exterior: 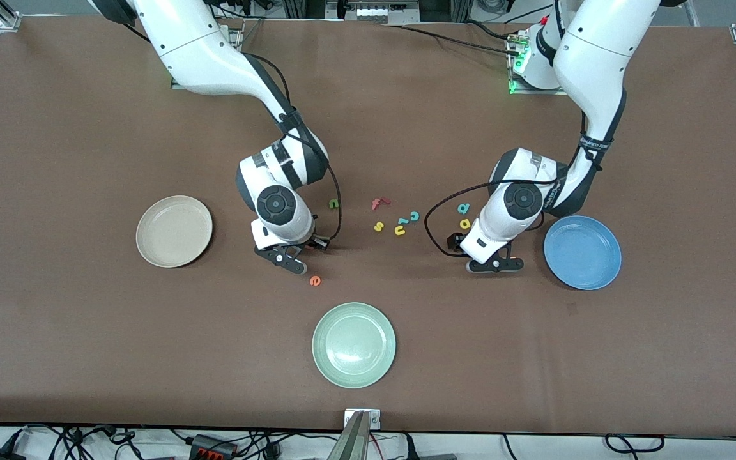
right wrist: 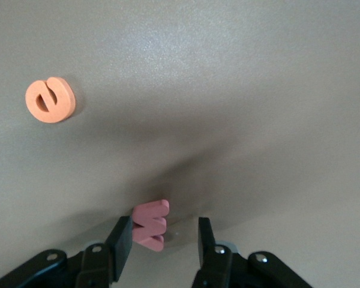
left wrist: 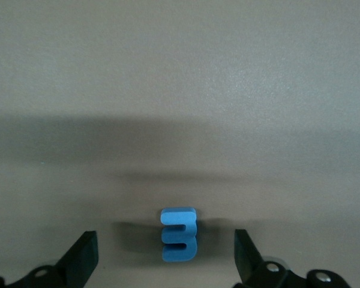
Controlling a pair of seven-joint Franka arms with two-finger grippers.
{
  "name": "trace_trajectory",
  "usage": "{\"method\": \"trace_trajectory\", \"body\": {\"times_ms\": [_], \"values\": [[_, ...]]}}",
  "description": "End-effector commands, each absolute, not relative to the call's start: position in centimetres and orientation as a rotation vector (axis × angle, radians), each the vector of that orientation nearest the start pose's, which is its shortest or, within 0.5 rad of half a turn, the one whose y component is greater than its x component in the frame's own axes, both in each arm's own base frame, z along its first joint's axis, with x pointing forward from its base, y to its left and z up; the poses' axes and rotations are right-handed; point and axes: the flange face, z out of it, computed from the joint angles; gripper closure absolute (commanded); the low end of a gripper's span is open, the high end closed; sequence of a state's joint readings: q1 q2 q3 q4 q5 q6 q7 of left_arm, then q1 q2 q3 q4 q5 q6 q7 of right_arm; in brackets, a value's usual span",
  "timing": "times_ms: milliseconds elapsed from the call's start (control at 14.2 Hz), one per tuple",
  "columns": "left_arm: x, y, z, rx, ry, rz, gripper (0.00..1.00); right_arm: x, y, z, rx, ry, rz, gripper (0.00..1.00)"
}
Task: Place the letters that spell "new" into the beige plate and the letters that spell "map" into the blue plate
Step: 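Grasp the pink m with the right gripper while the left grasps blue m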
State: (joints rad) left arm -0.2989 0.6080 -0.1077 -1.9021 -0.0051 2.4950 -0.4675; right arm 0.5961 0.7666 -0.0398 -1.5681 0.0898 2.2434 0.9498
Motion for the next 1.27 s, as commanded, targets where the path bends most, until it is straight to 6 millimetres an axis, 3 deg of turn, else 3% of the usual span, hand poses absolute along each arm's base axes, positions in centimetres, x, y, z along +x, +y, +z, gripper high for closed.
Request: {"method": "trace_trajectory", "body": {"times_ms": [0, 141, 282, 563, 775, 915, 1197], "values": [[57.6, -25.3, 17.6, -3.194, -0.116, 0.058, 0.20, 58.5, 37.5, 18.1, -3.080, 0.727, 0.145, 0.49], [57.1, -26.3, 17.5, -3.193, -0.086, 0.061, 0.43, 58.5, 37.5, 17.9, -3.080, 0.727, 0.145, 0.52], [57.2, -26.0, 17.1, -3.189, -0.088, 0.066, 0.63, 58.4, 37.5, 17.7, -3.083, 0.726, 0.150, 0.56], [57.5, -25.5, 17.8, -3.158, -0.035, 0.042, 0.89, 58.3, 37.2, 17.5, -3.104, 0.700, 0.156, 0.59], [58.3, -24.6, 21.8, -3.122, -0.040, 0.080, 0.91, 58.2, 37.0, 17.2, -3.115, 0.681, 0.161, 0.59], [59.2, -22.3, 25.1, -3.034, 0.041, 0.127, 0.91, 58.4, 36.7, 17.3, -3.124, 0.649, 0.158, 0.59], [60.6, -14.6, 27.7, -2.930, 0.283, 0.282, 0.88, 58.6, 37.2, 18.1, -3.109, 0.660, 0.143, 0.58]]}}
